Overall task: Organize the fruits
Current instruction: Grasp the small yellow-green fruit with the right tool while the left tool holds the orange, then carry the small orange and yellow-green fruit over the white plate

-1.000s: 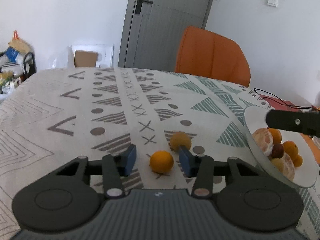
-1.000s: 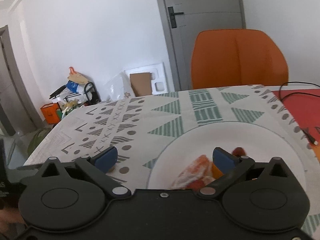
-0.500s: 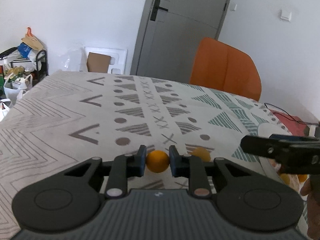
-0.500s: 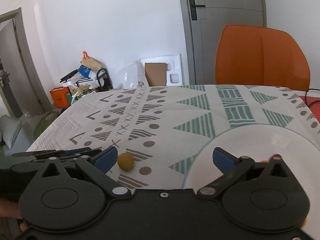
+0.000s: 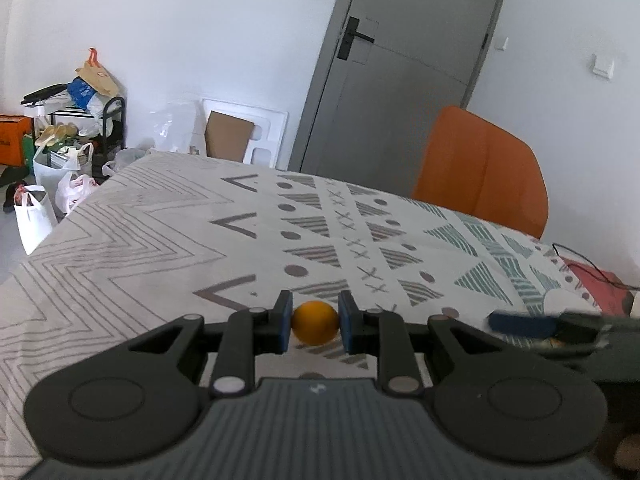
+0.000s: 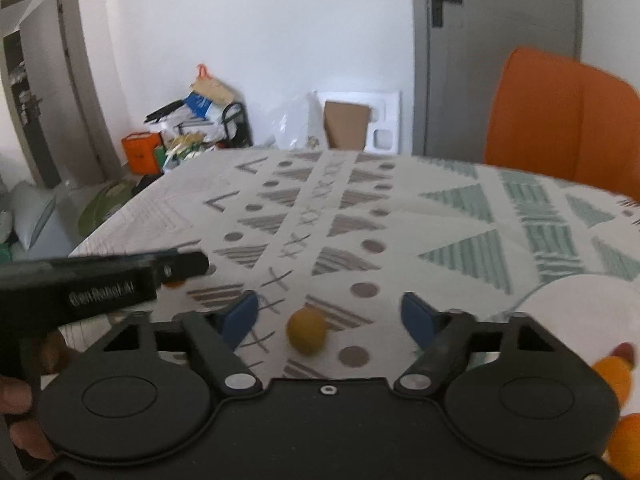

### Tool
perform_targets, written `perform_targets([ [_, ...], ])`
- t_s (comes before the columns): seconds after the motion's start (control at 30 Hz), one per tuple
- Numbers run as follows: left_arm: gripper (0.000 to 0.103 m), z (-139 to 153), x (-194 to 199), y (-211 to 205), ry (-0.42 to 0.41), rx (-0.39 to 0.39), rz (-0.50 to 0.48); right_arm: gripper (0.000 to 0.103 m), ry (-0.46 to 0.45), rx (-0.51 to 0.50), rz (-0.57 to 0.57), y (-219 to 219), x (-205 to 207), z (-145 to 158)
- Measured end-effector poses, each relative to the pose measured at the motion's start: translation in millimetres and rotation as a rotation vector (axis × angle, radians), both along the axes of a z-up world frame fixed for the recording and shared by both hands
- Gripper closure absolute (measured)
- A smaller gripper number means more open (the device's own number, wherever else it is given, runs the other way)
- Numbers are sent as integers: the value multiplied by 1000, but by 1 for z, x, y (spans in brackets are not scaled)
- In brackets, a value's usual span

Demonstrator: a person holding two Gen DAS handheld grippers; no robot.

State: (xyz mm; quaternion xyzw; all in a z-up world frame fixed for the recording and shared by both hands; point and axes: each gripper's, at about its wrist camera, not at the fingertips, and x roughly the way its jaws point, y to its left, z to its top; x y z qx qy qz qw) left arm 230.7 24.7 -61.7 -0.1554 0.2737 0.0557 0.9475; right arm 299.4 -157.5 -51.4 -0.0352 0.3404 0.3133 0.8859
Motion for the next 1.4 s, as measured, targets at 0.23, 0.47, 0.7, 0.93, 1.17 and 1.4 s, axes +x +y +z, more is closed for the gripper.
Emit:
perform_targets([
  [0.23,80,5,-2,9,-18,-16,23,81,15,13,-6,0,-3,3],
  [0.47,80,9,-6,5,-33,-29,-7,80,-12,42,-68,-24,-11,20],
  [0.7,80,19,-13,-11,-67,-26,-44,80,-46,107,-125,-58,-26,37],
  [0.93,80,38,-19,-36,-83,-24,-109,80,-91,166,-203,-108,-41,54],
  [1.17,80,57,-27,-68,-110,8,-167,80,-106,216,-248,-142,-49,54],
  [1.4,80,63,-31,-94,-122,40,-209,80,-116,252,-273,-166,-57,51],
])
